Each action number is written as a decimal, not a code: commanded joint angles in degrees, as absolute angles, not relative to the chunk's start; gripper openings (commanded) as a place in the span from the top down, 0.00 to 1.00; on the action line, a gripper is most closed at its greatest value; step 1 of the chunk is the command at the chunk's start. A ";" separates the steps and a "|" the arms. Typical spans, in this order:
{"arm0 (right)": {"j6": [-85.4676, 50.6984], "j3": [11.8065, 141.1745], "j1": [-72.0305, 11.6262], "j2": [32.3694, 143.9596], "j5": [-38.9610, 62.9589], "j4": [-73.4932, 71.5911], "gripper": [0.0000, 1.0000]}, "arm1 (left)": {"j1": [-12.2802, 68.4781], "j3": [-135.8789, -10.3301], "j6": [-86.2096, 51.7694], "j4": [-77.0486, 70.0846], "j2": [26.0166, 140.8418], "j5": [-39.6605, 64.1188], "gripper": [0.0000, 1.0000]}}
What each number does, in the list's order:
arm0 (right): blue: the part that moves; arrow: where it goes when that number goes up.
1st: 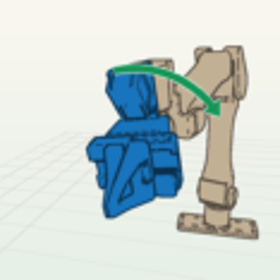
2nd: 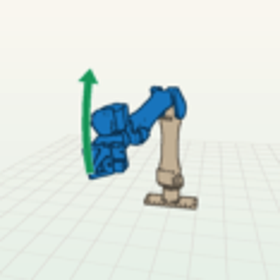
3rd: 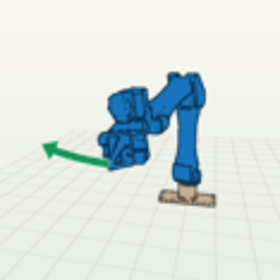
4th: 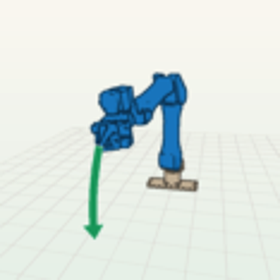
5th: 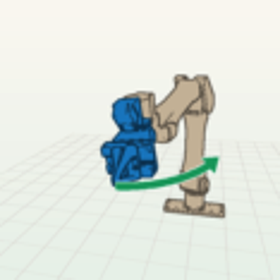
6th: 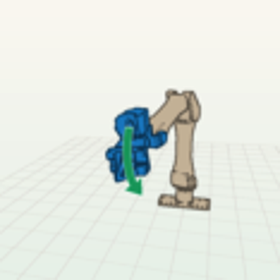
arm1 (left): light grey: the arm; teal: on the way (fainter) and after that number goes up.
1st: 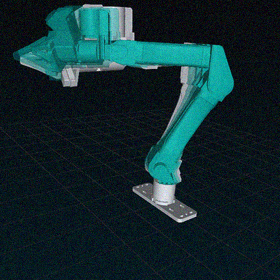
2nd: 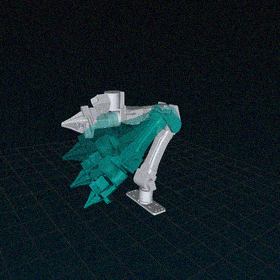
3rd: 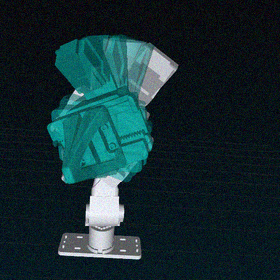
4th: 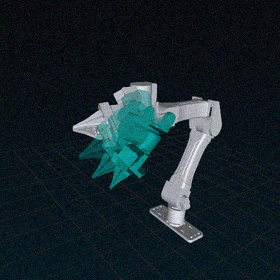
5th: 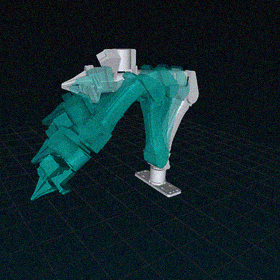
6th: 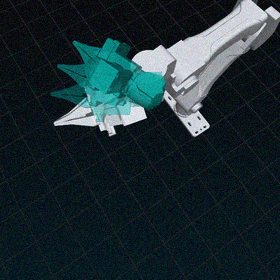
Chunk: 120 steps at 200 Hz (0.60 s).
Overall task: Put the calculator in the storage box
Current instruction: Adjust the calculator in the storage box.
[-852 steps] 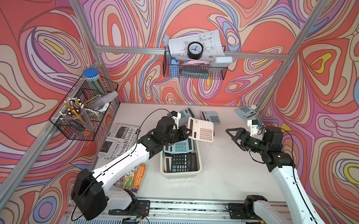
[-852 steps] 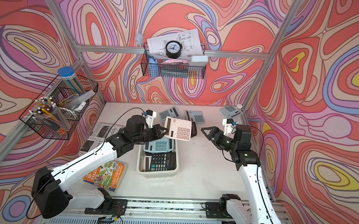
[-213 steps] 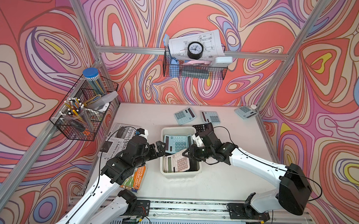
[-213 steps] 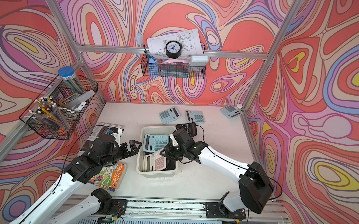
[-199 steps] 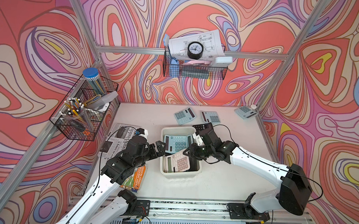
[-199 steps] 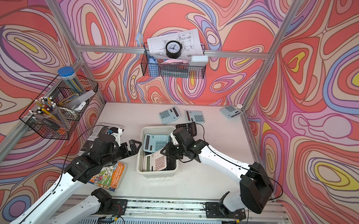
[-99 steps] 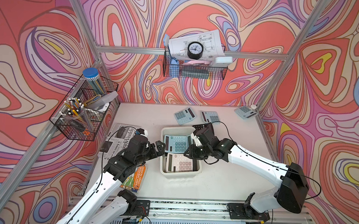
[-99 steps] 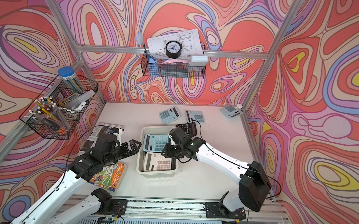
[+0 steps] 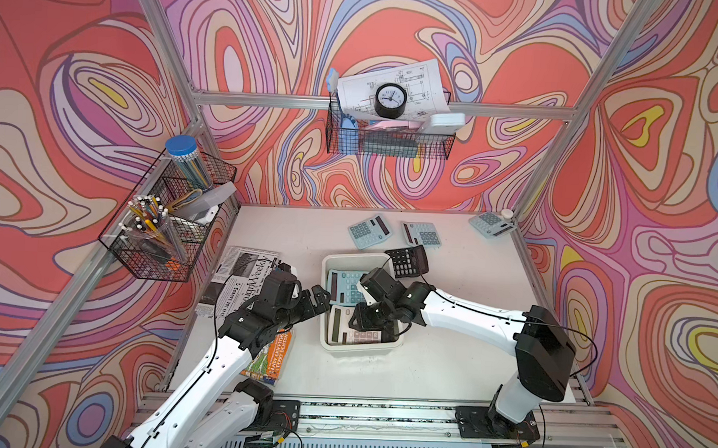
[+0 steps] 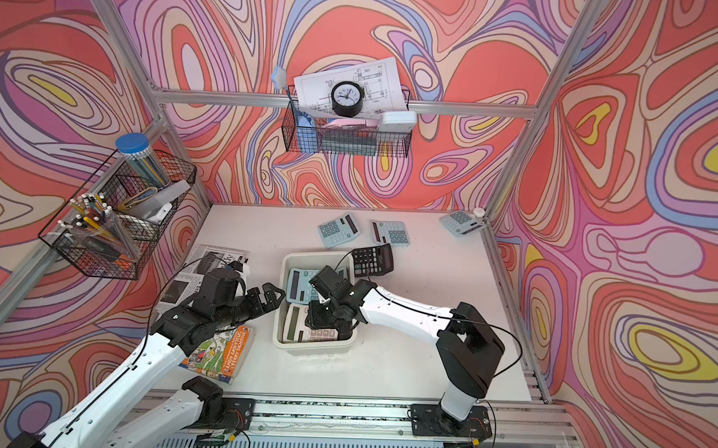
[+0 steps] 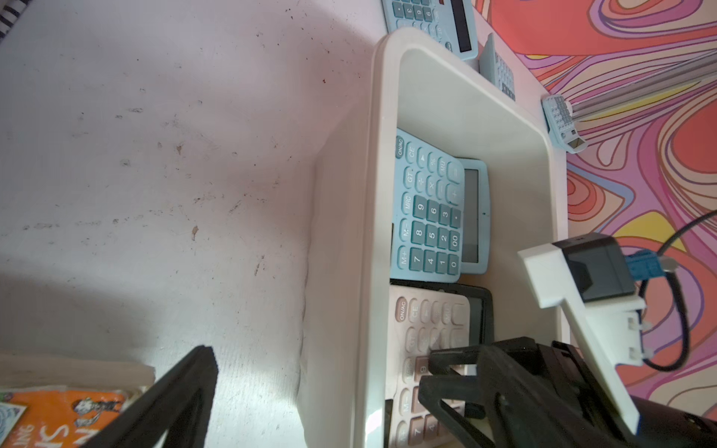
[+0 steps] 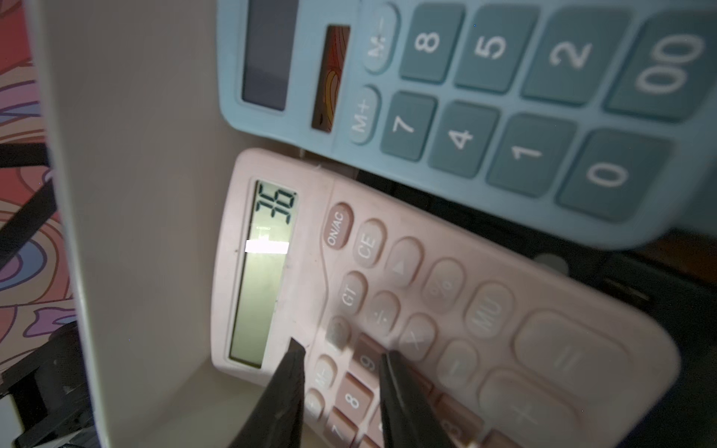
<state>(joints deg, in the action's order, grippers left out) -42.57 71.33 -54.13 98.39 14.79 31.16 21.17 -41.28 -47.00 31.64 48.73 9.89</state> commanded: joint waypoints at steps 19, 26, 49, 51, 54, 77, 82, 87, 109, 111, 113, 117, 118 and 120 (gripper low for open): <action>-42.30 74.52 -56.07 101.16 17.01 29.44 0.67 | 18.96 -39.82 -47.75 28.96 49.04 14.63 0.01; -42.12 74.71 -56.12 101.03 16.37 29.85 0.67 | 18.90 -39.81 -47.81 28.94 48.96 14.75 0.01; -41.61 75.44 -56.06 97.86 13.07 32.05 0.67 | 18.62 -40.00 -47.35 28.84 49.00 15.30 0.01; -41.49 75.59 -56.03 97.55 12.72 32.25 0.67 | 18.54 -39.99 -47.30 28.70 49.03 15.36 0.01; -41.36 75.69 -56.02 97.01 12.15 32.58 0.66 | 18.52 -40.07 -47.18 28.66 49.16 15.57 0.01; -39.88 77.19 -55.49 93.73 7.75 35.82 0.63 | 18.44 -41.23 -45.78 28.87 50.07 16.16 0.01; -39.59 77.42 -55.19 93.12 6.98 36.51 0.61 | 18.46 -41.60 -45.48 28.94 50.39 16.17 0.01; -39.32 77.53 -54.78 92.48 6.16 37.08 0.60 | 18.30 -42.05 -45.07 29.20 50.67 16.13 0.01; -38.13 76.78 -51.74 89.00 3.92 38.41 0.54 | 18.28 -44.50 -42.90 30.51 52.44 15.70 0.01; -38.05 76.65 -51.30 88.65 3.84 38.54 0.53 | 18.22 -44.81 -42.65 30.74 52.68 15.66 0.01; -37.92 76.47 -50.86 88.34 3.82 38.57 0.52 | 18.13 -45.13 -42.39 30.89 52.90 15.52 0.01; -37.72 76.09 -50.04 87.67 3.76 38.63 0.52 | 18.15 -45.73 -41.89 31.26 53.25 15.37 0.01; -37.67 76.06 -49.76 87.51 3.77 38.61 0.51 | 18.17 -45.89 -41.78 31.36 53.39 15.33 0.01; -37.52 75.86 -49.29 87.12 3.75 38.66 0.51 | 18.14 -46.19 -41.54 31.55 53.58 15.26 0.02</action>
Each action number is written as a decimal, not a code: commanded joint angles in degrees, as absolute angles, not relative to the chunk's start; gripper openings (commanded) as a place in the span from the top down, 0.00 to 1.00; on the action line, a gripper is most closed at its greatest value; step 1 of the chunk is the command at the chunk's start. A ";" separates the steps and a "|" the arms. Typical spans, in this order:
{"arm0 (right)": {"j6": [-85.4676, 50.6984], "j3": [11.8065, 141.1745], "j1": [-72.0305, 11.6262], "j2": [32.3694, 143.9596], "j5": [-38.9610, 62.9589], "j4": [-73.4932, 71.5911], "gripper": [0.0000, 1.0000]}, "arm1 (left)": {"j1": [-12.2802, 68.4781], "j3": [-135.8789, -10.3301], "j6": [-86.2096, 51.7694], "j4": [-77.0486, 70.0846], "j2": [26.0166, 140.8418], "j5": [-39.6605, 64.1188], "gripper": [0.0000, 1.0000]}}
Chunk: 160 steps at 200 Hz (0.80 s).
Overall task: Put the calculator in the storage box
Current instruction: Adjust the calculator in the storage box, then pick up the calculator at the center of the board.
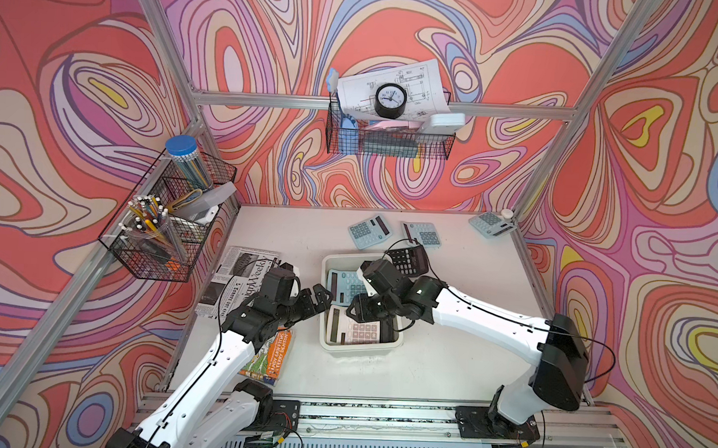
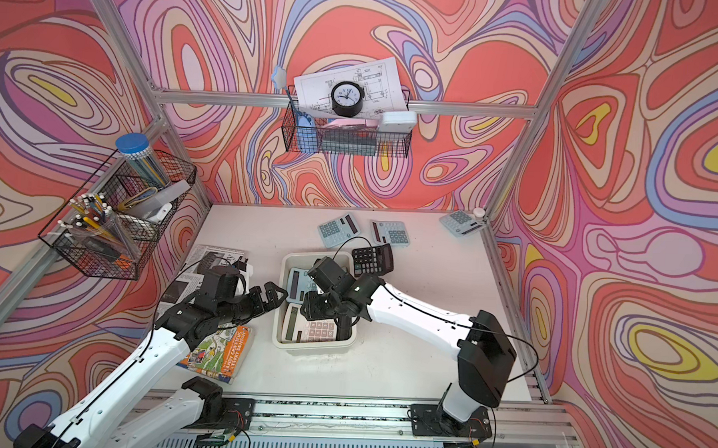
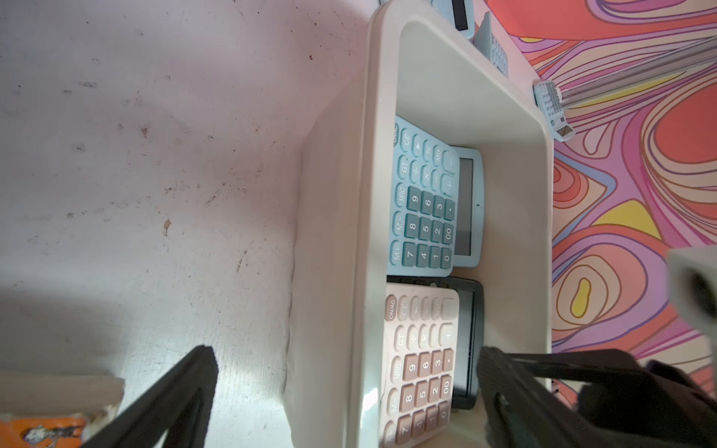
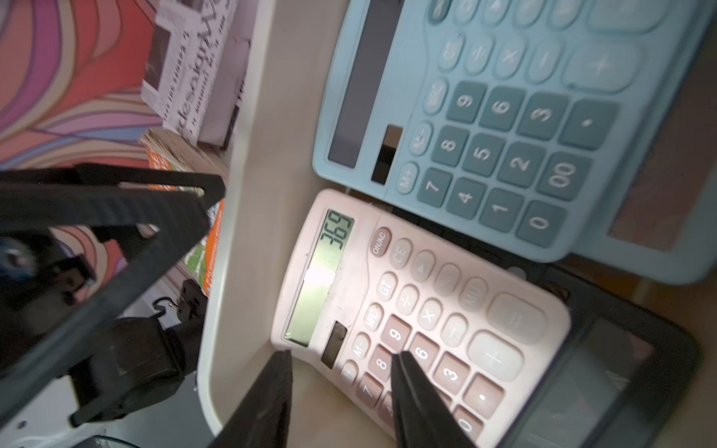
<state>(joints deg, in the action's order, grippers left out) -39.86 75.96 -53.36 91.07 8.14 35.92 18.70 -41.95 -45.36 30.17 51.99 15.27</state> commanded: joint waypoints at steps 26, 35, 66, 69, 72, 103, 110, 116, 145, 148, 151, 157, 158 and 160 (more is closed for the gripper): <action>-35.83 73.52 -41.99 82.64 3.10 38.81 0.41 | 17.62 -50.17 -37.94 33.97 57.34 15.26 0.01; -35.14 72.72 -39.28 81.38 3.12 38.80 0.37 | 17.45 -51.61 -36.73 34.80 58.87 15.43 0.01; -32.47 70.57 -30.22 79.03 3.57 38.14 0.22 | 15.82 -56.02 -33.24 36.94 65.05 17.61 0.01; -32.16 70.32 -29.35 78.89 3.72 37.96 0.21 | 15.60 -56.42 -33.05 36.99 65.66 17.93 0.01; -31.93 70.13 -28.54 78.79 3.76 37.82 0.19 | 15.35 -56.75 -32.87 37.02 66.28 18.30 0.01; -29.74 68.66 -20.91 80.57 6.21 35.64 0.10 | 13.72 -59.11 -32.19 36.15 71.50 22.68 0.01; -29.47 68.40 -19.43 81.37 7.25 34.81 0.09 | 13.56 -59.38 -32.18 35.80 72.54 23.66 0.01; -29.24 68.22 -18.24 82.17 8.16 34.06 0.09 | 13.41 -59.64 -32.10 35.60 73.31 24.32 0.02; -27.80 68.68 -14.08 87.33 10.76 31.29 0.10 | 13.08 -60.48 -31.97 35.51 75.24 26.10 0.01; -27.64 68.78 -13.78 87.93 11.06 30.89 0.10 | 13.09 -60.54 -31.96 35.59 75.31 26.18 0.02; -27.48 68.91 -13.38 88.51 11.41 30.61 0.11 | 13.06 -60.55 -31.95 35.57 75.26 26.12 0.02; -27.06 69.10 -12.69 89.82 12.25 29.87 0.12 | 13.01 -60.51 -31.83 35.64 75.23 26.10 0.01; -27.02 69.09 -12.59 90.18 12.36 29.75 0.12 | 12.96 -60.49 -31.83 35.62 75.23 26.10 0.02; -26.90 69.24 -12.44 90.66 12.65 29.52 0.12 | 12.93 -60.54 -31.84 35.67 75.17 26.06 0.02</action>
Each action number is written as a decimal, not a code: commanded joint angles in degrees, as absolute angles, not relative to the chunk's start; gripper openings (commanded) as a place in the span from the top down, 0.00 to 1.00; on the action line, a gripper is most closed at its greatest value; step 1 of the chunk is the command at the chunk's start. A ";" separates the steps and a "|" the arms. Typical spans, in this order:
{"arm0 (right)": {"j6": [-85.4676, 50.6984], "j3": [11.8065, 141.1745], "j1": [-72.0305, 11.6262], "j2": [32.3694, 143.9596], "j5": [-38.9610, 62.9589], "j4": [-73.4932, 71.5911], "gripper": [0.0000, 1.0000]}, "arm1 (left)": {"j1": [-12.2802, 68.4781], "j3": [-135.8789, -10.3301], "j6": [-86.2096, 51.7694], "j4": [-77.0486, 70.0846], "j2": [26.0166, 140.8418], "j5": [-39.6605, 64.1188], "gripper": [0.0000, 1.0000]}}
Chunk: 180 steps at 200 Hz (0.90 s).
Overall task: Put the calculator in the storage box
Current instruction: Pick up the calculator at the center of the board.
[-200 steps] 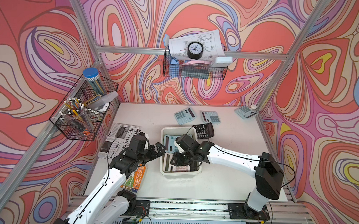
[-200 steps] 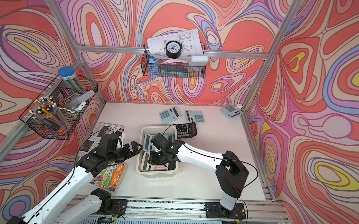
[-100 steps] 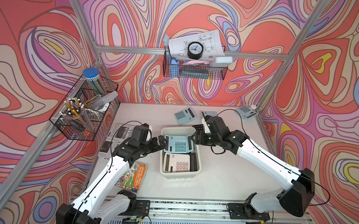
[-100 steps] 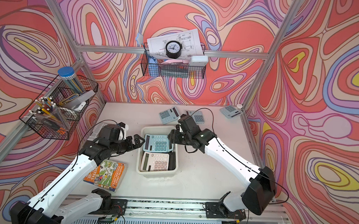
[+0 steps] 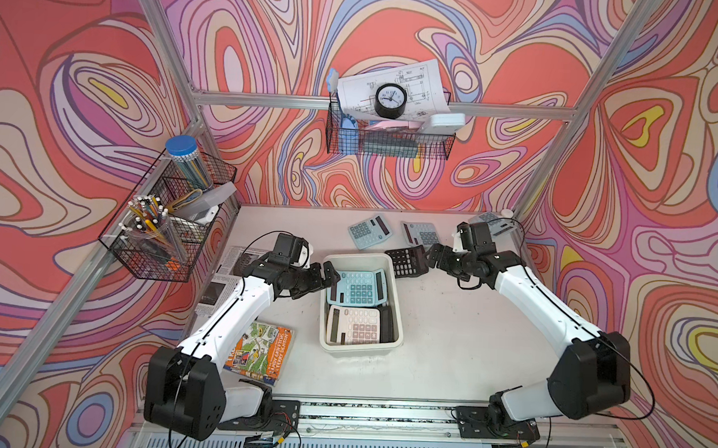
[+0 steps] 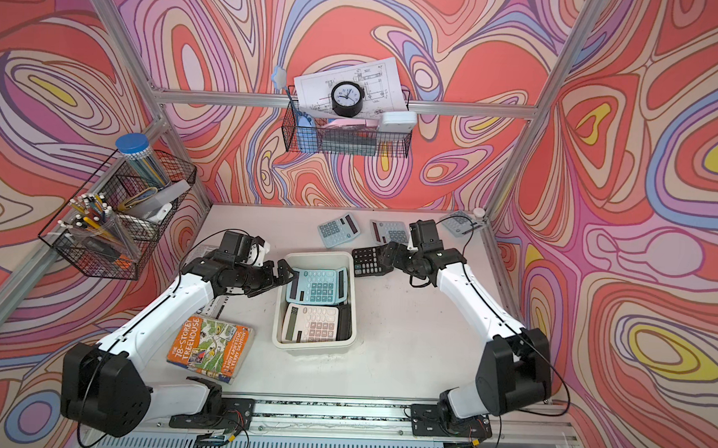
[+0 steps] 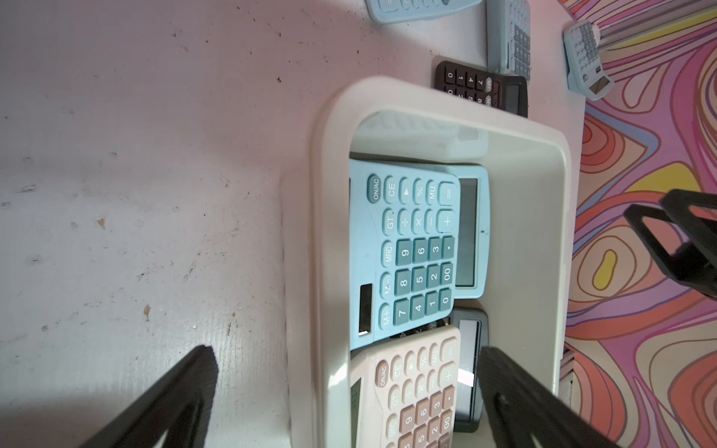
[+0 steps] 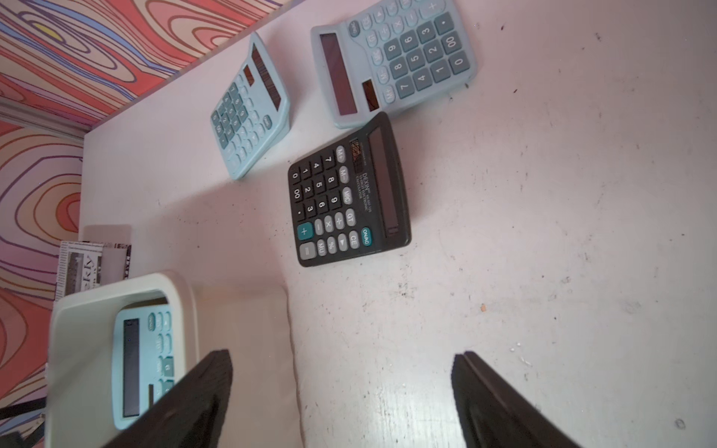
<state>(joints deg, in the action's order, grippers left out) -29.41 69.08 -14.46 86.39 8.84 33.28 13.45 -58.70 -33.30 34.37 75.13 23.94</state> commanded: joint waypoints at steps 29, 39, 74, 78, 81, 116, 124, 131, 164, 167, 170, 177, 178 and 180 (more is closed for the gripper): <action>-25.44 70.82 -9.85 98.33 15.00 27.08 0.19 | 12.40 -60.11 -31.73 36.21 74.04 25.93 0.02; -25.20 71.40 -8.98 100.85 16.16 26.08 0.22 | 12.22 -59.71 -31.75 36.25 73.30 25.82 0.01; -24.00 74.10 -6.95 109.84 22.44 22.04 0.38 | 11.70 -57.67 -32.52 35.54 69.91 25.53 0.01; -23.76 74.54 -6.87 110.82 23.08 21.79 0.40 | 11.61 -57.38 -32.70 35.36 69.57 25.57 0.02; -23.57 74.88 -6.82 111.48 23.51 21.70 0.41 | 11.60 -57.25 -32.82 35.27 69.31 25.52 0.01; -22.63 77.71 -6.76 117.27 27.25 20.20 0.52 | 11.43 -56.43 -33.22 35.47 67.88 25.41 0.01; -22.80 77.95 -6.73 117.99 27.95 19.71 0.54 | 11.34 -56.34 -33.23 35.67 67.85 25.46 0.02; -23.06 78.13 -6.70 118.54 28.54 19.19 0.56 | 11.34 -56.34 -33.28 35.78 67.87 25.58 0.01; -24.13 78.64 -6.70 120.13 29.84 17.85 0.68 | 11.25 -55.75 -34.11 35.27 67.62 26.86 0.02; -24.18 78.52 -6.75 120.13 29.76 17.69 0.70 | 11.25 -55.66 -34.18 35.23 67.59 27.08 0.02; -24.21 78.42 -6.77 120.14 29.71 17.67 0.71 | 11.25 -55.56 -34.27 35.22 67.51 27.15 0.01; -24.36 78.10 -6.73 120.04 29.58 17.33 0.75 | 11.27 -55.38 -34.33 35.16 67.28 27.12 0.01; -24.40 78.03 -6.75 119.96 29.60 17.28 0.76 | 11.30 -55.37 -34.35 35.16 67.21 27.14 0.01; -24.42 77.93 -6.76 119.90 29.55 17.24 0.77 | 11.26 -55.20 -34.40 35.16 67.16 27.22 0.01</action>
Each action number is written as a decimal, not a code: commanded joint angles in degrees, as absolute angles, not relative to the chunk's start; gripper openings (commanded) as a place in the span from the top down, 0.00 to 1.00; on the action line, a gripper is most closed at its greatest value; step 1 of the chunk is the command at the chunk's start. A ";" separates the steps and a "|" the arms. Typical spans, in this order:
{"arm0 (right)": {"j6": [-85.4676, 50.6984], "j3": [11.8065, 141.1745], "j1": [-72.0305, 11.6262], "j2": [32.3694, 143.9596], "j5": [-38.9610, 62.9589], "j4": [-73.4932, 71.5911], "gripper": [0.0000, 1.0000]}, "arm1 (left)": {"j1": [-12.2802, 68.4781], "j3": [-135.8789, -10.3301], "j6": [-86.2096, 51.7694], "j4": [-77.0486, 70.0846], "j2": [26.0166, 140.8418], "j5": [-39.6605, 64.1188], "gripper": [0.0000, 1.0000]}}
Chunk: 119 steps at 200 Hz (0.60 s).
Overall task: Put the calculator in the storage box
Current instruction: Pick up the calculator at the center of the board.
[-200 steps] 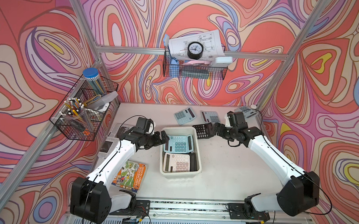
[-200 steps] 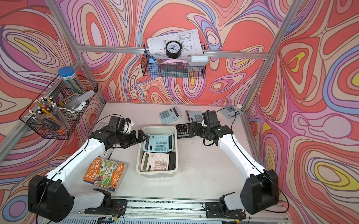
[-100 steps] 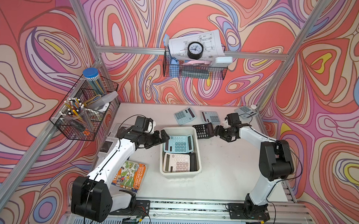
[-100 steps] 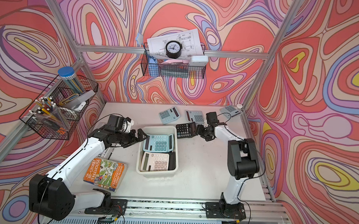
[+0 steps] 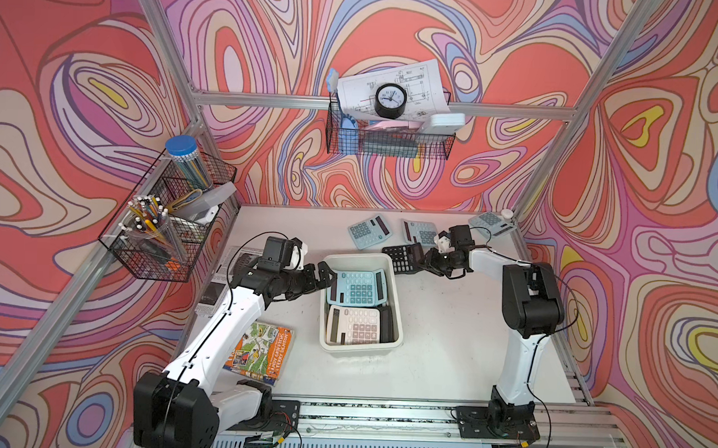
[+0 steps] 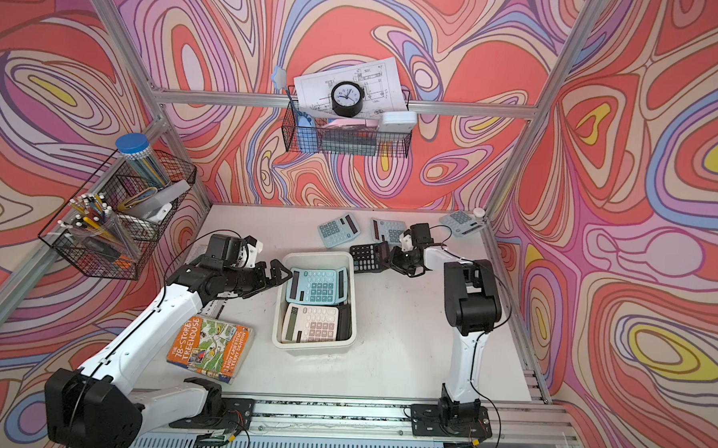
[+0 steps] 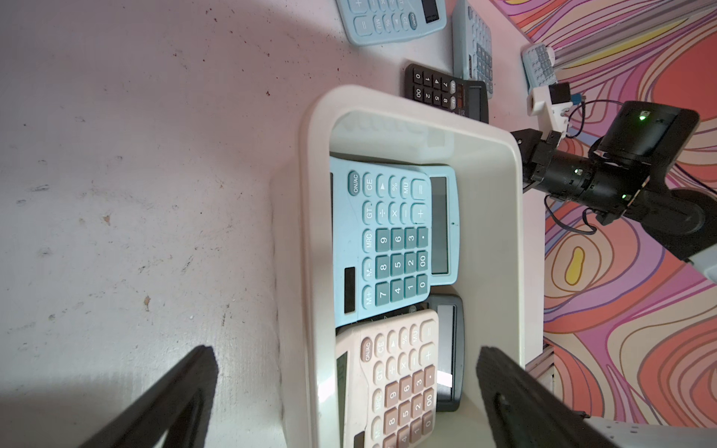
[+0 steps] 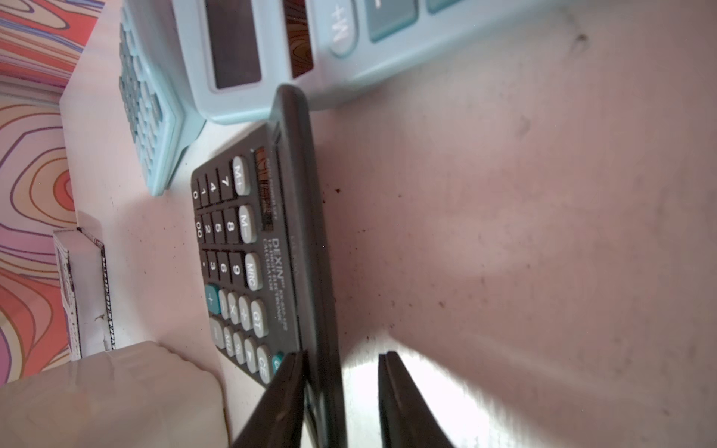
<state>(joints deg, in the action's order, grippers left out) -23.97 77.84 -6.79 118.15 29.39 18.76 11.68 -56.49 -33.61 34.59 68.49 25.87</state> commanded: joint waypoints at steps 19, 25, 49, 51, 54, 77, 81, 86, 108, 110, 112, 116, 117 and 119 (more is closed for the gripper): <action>-24.80 76.90 -6.76 118.77 29.44 16.66 0.90 | 11.25 -54.60 -34.44 35.25 66.28 27.13 0.01; -24.85 76.53 -6.71 118.15 29.40 16.53 0.93 | 11.25 -54.50 -34.38 35.32 66.03 26.94 0.02; -25.27 74.81 -6.70 115.13 29.77 16.09 1.00 | 11.25 -54.58 -34.32 35.75 65.20 26.98 0.01; -25.28 74.67 -6.68 114.78 29.83 16.08 1.00 | 11.25 -54.65 -34.35 35.81 65.12 26.98 0.01; -25.34 74.33 -6.74 114.33 29.88 16.11 1.00 | 11.25 -54.59 -34.35 35.78 65.03 26.94 0.01; -25.89 71.24 -6.70 109.47 29.52 15.83 1.00 | 11.25 -54.24 -34.96 35.77 63.25 25.64 0.02; -26.13 70.59 -6.71 108.54 29.38 15.75 1.00 | 11.25 -54.08 -35.10 35.65 62.72 25.21 0.01; -26.36 69.83 -6.74 107.31 29.13 15.60 1.00 | 11.25 -53.71 -35.42 35.41 61.87 24.69 0.02; -28.12 66.14 -6.69 101.96 28.76 14.41 1.00 | 11.25 -52.05 -36.72 33.77 58.24 22.73 0.01; -28.28 65.84 -6.68 101.89 28.75 14.30 1.00 | 11.25 -51.93 -36.84 33.60 57.98 22.69 0.02; -28.43 65.59 -6.72 100.53 28.74 14.25 1.00 | 11.25 -51.81 -36.90 33.45 57.76 22.68 0.01; -28.84 65.08 -6.76 99.29 28.70 14.10 1.00 | 11.25 -51.56 -36.99 33.12 57.29 22.51 0.01; -28.97 64.93 -6.72 99.04 28.67 14.08 1.00 | 11.25 -51.53 -37.04 33.08 57.12 22.51 0.02; -29.08 64.64 -6.69 98.54 28.66 14.02 1.00 | 11.25 -51.40 -37.19 32.88 56.93 22.46 0.02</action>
<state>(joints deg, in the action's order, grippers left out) -26.98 66.89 -6.83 105.32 29.32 16.12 11.60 -52.82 -35.75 34.44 59.94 24.62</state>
